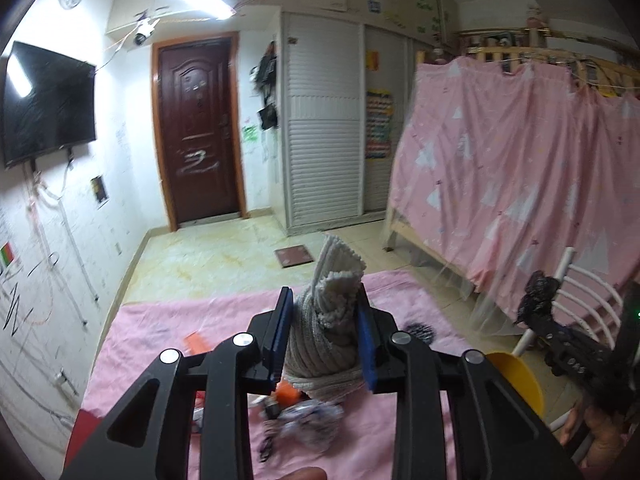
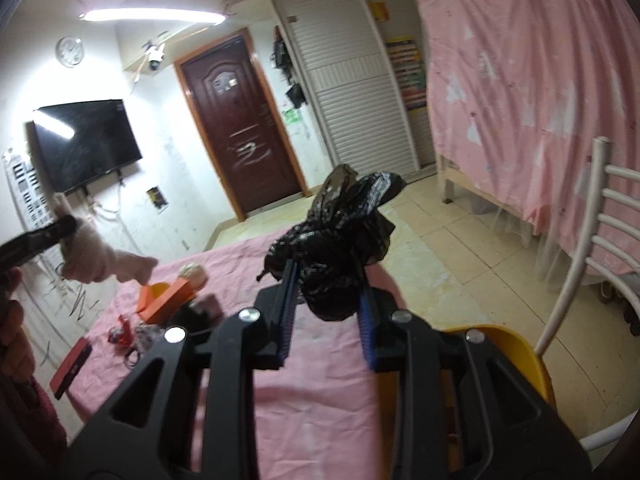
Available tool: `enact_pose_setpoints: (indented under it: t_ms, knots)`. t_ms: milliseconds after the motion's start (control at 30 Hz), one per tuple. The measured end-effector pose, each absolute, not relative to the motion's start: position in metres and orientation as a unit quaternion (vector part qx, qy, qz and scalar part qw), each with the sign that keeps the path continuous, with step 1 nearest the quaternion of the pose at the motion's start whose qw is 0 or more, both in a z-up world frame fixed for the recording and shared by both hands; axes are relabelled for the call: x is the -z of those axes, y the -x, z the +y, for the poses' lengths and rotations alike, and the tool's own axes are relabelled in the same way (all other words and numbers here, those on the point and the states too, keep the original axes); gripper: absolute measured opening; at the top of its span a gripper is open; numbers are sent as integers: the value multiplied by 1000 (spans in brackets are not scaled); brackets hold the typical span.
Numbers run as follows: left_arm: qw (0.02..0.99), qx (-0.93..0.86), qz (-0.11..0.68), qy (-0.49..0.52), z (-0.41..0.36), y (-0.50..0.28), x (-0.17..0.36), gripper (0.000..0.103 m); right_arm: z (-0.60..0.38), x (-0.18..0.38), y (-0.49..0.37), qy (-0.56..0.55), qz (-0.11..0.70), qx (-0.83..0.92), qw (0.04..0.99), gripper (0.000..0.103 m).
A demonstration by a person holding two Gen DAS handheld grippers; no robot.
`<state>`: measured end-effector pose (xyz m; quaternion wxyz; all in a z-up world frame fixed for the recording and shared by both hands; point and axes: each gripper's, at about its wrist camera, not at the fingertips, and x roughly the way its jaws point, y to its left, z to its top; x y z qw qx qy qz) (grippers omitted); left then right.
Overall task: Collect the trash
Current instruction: 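Lift the grey sock and black bags and carry them to the yellow bin, then open both tools over the yellow bin to release the sock and bags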
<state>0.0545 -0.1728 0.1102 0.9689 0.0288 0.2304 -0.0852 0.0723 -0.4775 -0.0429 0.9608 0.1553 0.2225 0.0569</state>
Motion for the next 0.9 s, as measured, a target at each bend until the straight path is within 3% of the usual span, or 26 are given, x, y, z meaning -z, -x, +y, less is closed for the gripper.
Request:
enact_pose_setpoints:
  t_ms: [333, 667, 833, 900]
  knots:
    - [953, 187, 232, -46, -276, -56, -119, 23, -520, 60, -70, -181, 232, -1, 956, 26]
    - [916, 279, 285, -42, -372, -73, -86, 24, -561, 64, -49, -220, 215, 49, 950, 26]
    - [906, 288, 305, -56, -405, -81, -65, 45, -565, 68, -48, -226, 218, 53, 948, 26]
    - [906, 286, 307, -61, -411, -81, -60, 49, -563, 68, -49, -227, 218, 52, 948, 26]
